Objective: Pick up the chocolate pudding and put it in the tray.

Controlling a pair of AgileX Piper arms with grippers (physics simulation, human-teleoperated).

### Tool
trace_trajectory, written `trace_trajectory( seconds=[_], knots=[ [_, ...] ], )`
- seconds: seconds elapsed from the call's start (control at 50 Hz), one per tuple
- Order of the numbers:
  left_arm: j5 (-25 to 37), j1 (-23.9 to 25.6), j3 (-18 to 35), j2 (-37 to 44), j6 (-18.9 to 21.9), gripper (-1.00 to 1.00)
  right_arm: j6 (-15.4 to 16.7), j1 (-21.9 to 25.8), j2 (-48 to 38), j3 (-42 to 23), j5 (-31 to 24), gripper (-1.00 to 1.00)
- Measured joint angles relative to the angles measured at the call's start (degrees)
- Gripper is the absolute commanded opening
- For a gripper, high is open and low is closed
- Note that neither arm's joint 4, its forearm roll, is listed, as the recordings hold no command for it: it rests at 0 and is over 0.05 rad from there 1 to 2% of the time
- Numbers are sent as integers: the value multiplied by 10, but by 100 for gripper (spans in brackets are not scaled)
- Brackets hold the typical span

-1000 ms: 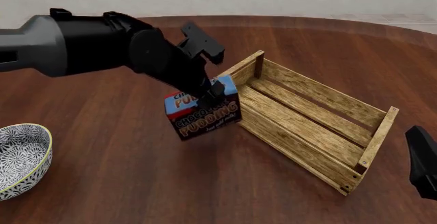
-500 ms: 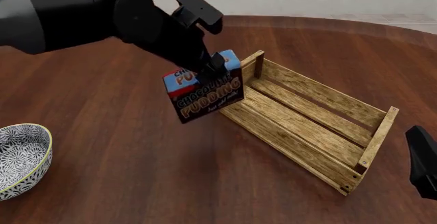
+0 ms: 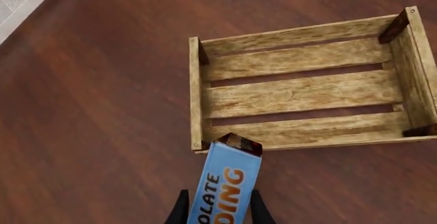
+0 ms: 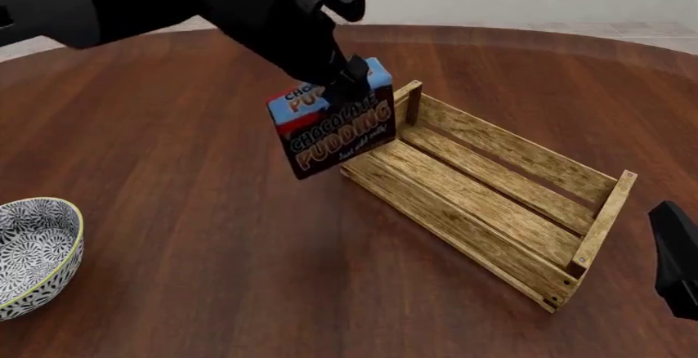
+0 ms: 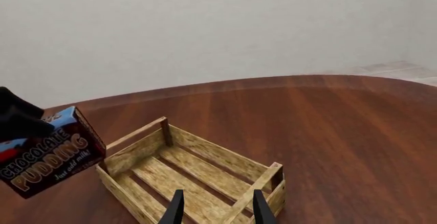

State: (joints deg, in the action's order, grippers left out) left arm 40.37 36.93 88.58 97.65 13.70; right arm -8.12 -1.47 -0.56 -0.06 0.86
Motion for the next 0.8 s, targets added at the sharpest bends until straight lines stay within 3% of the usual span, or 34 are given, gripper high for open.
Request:
trace_trajectory(
  seconds=[0.34,0.8],
  knots=[
    [5,28,58,8,-39,-100,-1,0,1,0,0,100],
    [46,52,157,71,-33,-100,-1,1,3,0,0,100]
  ],
)
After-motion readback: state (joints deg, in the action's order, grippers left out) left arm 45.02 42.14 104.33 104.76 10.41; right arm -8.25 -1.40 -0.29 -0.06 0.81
